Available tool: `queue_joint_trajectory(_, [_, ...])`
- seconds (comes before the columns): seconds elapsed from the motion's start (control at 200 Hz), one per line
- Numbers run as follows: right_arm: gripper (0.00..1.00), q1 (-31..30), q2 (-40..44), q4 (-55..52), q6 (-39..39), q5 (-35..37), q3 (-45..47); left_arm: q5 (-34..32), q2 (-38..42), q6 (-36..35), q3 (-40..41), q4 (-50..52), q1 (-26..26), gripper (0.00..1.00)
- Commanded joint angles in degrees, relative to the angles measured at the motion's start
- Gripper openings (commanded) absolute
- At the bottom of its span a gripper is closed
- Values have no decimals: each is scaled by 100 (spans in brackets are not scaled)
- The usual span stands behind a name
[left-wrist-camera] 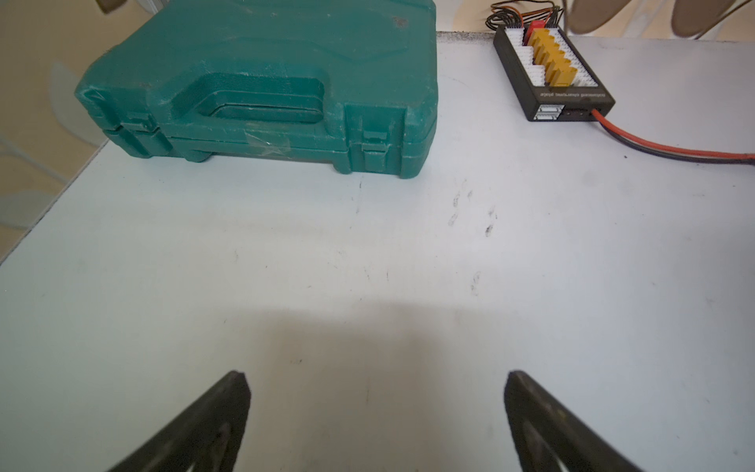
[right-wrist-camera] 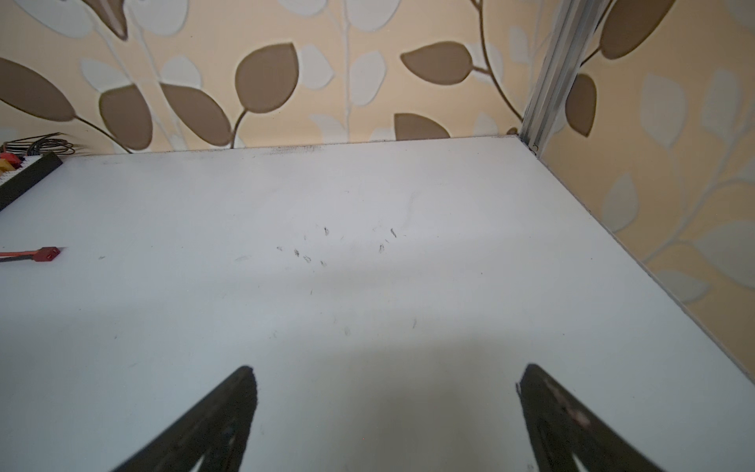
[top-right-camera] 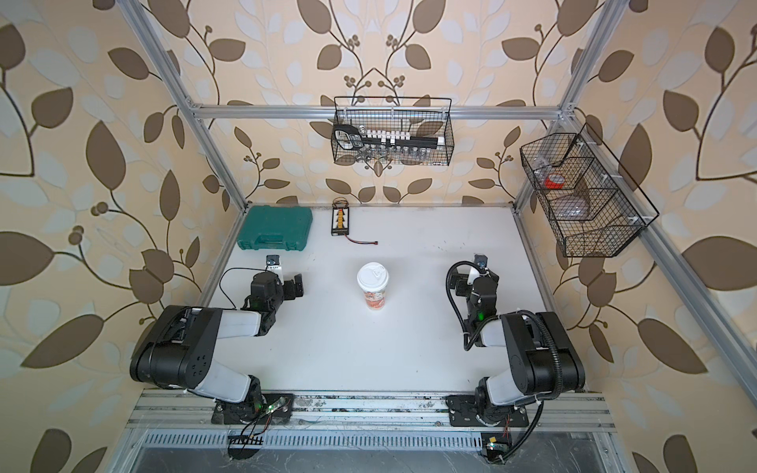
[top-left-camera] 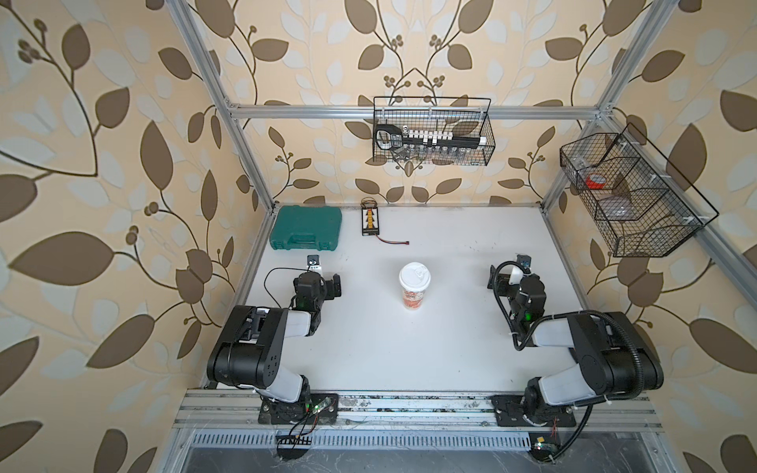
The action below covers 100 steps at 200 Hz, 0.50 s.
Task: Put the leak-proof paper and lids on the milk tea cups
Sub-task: Reset both arms
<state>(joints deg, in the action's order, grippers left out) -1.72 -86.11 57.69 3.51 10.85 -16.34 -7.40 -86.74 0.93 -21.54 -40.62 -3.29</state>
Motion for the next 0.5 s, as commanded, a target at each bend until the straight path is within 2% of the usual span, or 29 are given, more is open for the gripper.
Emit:
queue_joint_trajectory(0.0, [100,29,-3,134,-37,-66,34,100,96,-90,-50,-209,47,99])
queue_joint_trajectory(0.055, [100,47,4,167,-56,-199,50,101,96,-86,-50,-209,45,99])
queue_joint_trajectory(0.08, [100,159,27,124,-257,-951,54,106,96,-93,-52,-209,48,99])
queue_joint_trajectory(0.1, [100,302,37,62,-495,-2044,30,104,96,-90,-51,-209,45,99])
queue_joint_trajectory(0.115, [100,414,59,85,-589,-2552,47,108,96,-87,-52,-209,43,99])
queue_joint_trajectory(0.185, [100,604,83,320,-662,-3268,193,102,98,-91,-52,-209,47,99])
queue_joint_trajectory(0.315, [100,655,45,169,-570,-3132,88,101,96,-92,-52,-209,49,99])
queue_joint_trajectory(0.365, [100,637,3,178,-370,-2617,58,100,101,-88,-52,-209,54,99])
queue_joint_trajectory(0.42, [100,578,-7,43,-53,-1630,-9,102,96,-88,-44,-209,50,99])
queue_joint_trajectory(0.495, [100,524,1,65,-51,-1492,5,103,96,-93,-51,-209,56,99])
